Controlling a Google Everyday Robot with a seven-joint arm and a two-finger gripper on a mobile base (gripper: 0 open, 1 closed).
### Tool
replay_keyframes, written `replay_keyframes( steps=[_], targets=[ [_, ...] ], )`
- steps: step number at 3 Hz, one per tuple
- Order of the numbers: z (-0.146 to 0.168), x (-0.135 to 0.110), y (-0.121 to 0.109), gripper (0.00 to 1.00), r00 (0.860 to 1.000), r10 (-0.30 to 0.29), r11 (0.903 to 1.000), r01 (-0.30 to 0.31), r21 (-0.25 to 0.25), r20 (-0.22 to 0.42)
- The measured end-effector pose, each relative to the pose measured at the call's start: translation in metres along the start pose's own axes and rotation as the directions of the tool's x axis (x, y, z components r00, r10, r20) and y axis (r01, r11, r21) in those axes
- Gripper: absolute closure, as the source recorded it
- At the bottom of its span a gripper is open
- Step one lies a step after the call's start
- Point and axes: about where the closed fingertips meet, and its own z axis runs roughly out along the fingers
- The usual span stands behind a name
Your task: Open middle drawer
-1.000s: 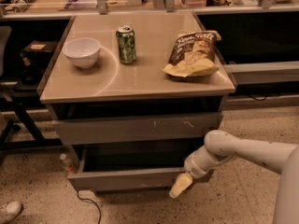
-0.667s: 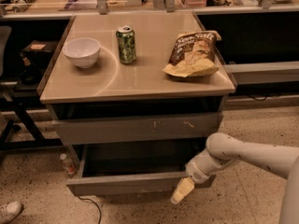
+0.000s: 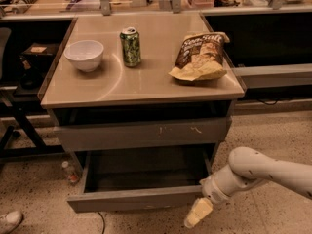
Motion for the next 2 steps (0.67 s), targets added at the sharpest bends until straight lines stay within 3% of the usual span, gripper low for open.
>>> replay_keyframes(
  steps=[1,2],
  targets=[
    [-0.0151,0.0090,0.0218,0.00,1.000,0.003,1.0000,-0.003,-0.001,0.000],
    [-0.0172,0.0089,0.0292,0.00,1.000,-0.003,1.0000,0.003,-0.009,-0.012]
  ],
)
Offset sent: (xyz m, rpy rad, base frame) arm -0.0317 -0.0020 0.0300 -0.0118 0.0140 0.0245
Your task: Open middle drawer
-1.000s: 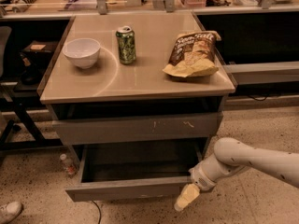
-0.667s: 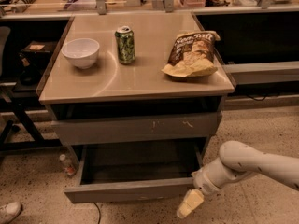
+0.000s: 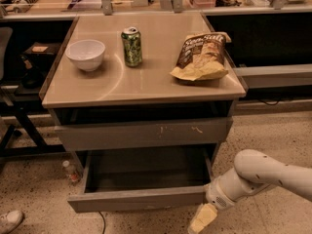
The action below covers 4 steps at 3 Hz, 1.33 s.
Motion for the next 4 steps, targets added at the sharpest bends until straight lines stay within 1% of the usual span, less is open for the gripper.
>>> replay_keyframes(
  steps=[1,3,4],
  targets=[
    [0.000,0.000,0.000,0.00,1.000,0.000,1.0000,0.000,0.000,0.000],
    [0.010,-0.035,-0.049,0.00,0.998,-0.046,0.9989,0.046,0.002,0.045],
    [0.021,-0.036,-0.069,0.00,0.999,-0.033,0.9994,0.033,-0.010,0.037]
  ],
)
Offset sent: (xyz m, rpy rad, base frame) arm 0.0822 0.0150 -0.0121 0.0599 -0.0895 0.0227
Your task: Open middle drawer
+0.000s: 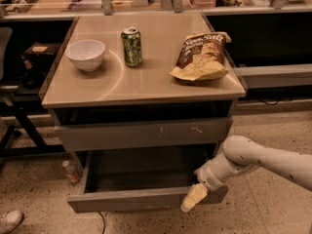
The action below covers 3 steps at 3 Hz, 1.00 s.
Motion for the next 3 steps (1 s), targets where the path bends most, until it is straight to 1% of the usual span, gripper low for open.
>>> replay_keyframes(
  steps=[1,2,3],
  targets=[
    [0.009,0.013,-0.009,0.00,0.999,0.044,0.9987,-0.044,-0.025,-0.010],
    [0.013,0.029,-0.011,0.00,0.995,0.090,0.9950,-0.091,-0.040,-0.036],
    [0.010,0.042,-0.007,0.00,0.991,0.119,0.9918,-0.122,-0.039,-0.067]
  ],
)
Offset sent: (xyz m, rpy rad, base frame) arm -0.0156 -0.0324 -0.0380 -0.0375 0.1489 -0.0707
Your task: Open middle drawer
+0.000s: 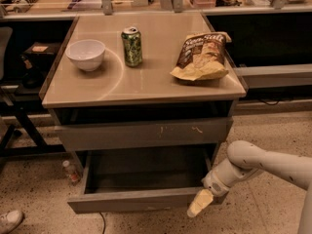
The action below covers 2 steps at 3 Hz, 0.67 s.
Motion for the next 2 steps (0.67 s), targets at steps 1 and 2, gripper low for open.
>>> replay_keyframes(
  steps=[1,2],
  targets=[
    [-0.0054,0.0042,0.0044,0.00,1.000,0.010,0.9999,-0.010,0.003,-0.016],
    [-0.0126,0.0051,0.0133,0.00,1.000,0.008,1.0000,-0.008,0.004,-0.027]
  ],
)
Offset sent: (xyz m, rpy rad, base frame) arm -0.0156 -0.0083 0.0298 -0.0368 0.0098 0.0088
